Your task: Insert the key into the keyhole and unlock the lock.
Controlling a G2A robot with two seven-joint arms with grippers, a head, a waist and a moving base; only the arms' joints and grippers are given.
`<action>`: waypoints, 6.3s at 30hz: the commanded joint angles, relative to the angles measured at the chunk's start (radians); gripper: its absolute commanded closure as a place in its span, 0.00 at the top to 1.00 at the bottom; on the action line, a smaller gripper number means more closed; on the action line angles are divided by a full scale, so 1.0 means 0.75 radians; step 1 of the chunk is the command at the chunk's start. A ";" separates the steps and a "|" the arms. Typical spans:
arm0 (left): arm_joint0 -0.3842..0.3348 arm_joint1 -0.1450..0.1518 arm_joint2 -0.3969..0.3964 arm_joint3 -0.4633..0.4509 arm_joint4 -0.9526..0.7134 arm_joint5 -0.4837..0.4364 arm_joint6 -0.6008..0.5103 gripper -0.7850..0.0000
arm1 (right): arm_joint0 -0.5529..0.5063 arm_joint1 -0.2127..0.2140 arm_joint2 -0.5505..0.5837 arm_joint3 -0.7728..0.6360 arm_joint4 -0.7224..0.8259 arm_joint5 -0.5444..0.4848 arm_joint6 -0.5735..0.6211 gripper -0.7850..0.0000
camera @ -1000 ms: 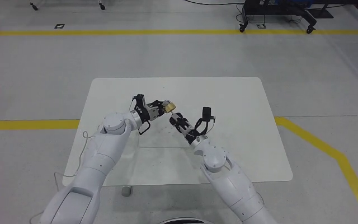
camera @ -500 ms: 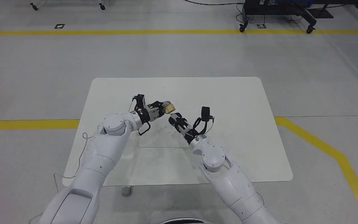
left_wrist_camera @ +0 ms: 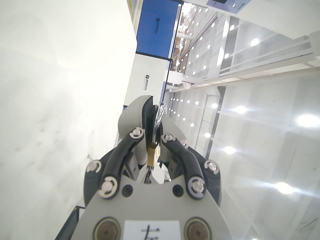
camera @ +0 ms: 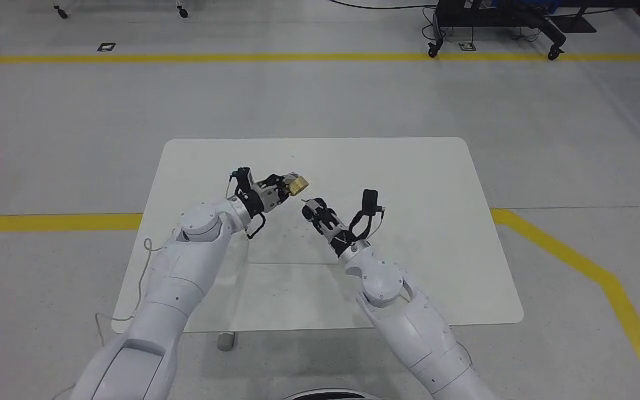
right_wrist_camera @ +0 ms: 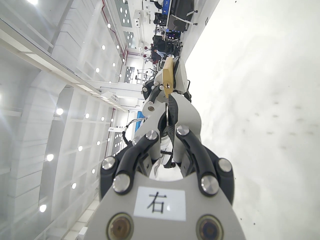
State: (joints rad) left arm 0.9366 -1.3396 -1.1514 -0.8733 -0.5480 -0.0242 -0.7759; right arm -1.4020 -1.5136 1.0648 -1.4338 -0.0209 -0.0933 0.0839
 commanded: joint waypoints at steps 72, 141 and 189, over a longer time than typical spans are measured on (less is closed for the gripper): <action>0.090 0.005 -0.019 -0.151 0.090 -0.200 0.035 0.00 | 0.046 -0.062 -0.107 0.085 -0.217 -0.094 -0.383 0.00; 0.124 0.018 -0.035 -0.213 0.157 -0.308 0.037 0.00 | -0.074 -0.058 -0.025 0.003 -0.208 -0.240 -0.265 0.35; 0.144 0.030 -0.026 -0.250 0.190 -0.456 -0.057 0.00 | -0.022 -0.014 0.103 0.085 0.468 -0.316 0.376 0.37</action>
State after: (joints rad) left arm 1.0448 -1.3169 -1.1708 -1.0607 -0.4053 -0.3668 -0.8185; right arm -1.4152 -1.5247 1.1422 -1.3653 0.3413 -0.3269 0.3736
